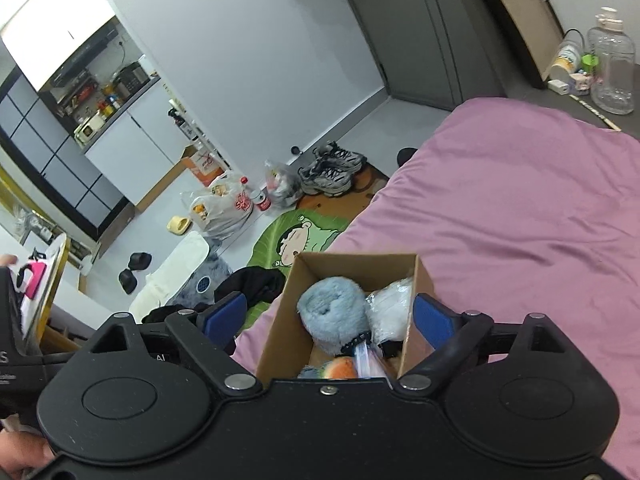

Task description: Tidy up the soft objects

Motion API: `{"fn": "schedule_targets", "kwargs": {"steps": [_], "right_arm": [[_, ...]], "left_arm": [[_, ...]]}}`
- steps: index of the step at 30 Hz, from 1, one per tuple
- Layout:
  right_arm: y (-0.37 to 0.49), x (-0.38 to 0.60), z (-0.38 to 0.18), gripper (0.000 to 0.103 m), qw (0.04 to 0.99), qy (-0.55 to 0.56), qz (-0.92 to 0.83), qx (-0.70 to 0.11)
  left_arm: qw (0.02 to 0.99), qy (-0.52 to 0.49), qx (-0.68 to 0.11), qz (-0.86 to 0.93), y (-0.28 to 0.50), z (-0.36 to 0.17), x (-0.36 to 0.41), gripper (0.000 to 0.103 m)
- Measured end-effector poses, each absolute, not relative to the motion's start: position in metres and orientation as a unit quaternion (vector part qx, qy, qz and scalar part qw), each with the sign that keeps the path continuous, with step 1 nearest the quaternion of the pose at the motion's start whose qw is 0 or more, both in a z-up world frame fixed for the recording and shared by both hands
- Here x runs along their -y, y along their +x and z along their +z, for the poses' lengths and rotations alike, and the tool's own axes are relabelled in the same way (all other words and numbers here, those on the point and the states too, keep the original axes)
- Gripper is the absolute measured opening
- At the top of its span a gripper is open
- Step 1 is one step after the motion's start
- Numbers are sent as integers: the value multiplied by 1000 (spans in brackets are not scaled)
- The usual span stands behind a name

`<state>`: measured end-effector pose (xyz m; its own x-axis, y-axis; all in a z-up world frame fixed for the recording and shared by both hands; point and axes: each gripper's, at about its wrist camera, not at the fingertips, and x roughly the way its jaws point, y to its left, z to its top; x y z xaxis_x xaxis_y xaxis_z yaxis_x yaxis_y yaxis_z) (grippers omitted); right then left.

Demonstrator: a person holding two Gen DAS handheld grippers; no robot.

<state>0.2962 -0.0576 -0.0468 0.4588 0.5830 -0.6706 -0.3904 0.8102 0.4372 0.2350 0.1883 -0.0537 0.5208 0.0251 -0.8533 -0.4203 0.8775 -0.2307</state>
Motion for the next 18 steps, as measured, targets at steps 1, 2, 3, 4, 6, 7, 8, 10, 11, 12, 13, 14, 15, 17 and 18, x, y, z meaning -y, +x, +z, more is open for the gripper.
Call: {"fn": "schedule_targets", "kwargs": {"steps": [1,2,3,4,6,7,8,10,11,12,13,14,15,17,18], "right_arm": [[294,61,-44,90,849,109,284,-433],[291,65,-42,91,851,105,280,-432],[290,68,-41,91,852,101,278,-432],[288,71,-40,92,852,99,276,-433],[283,77,-39,92,852,94,272,-437],[282,79,-38,92,853,93,268,-438],[279,81,-38,92,853,90,264,-441],[275,87,-38,92,854,86,257,-445],[273,89,-37,92,854,85,255,-446],[270,92,-36,92,854,85,253,-446],[266,95,-35,93,855,84,250,-446],[264,98,-34,93,856,84,248,-445],[260,102,-32,93,858,81,246,-444],[254,109,-28,97,860,77,239,-443],[251,114,-27,97,862,76,234,-442]], "left_arm": [[847,-209,-471,131,234,-52,-187,78],[848,-208,-470,131,234,-51,-186,79],[849,-207,-469,129,234,-50,-184,80],[849,-206,-470,124,235,-48,-181,80],[851,-202,-472,116,235,-45,-176,81],[852,-198,-471,111,235,-43,-173,81],[854,-194,-471,107,234,-41,-169,82],[855,-187,-473,100,232,-38,-162,84],[855,-184,-474,97,231,-37,-159,85],[856,-182,-475,94,230,-36,-156,86],[856,-179,-476,91,228,-34,-153,87],[857,-176,-476,89,226,-32,-150,88],[859,-173,-475,86,224,-30,-147,89],[862,-169,-471,81,220,-25,-141,90],[864,-168,-468,78,218,-22,-138,92]]}}
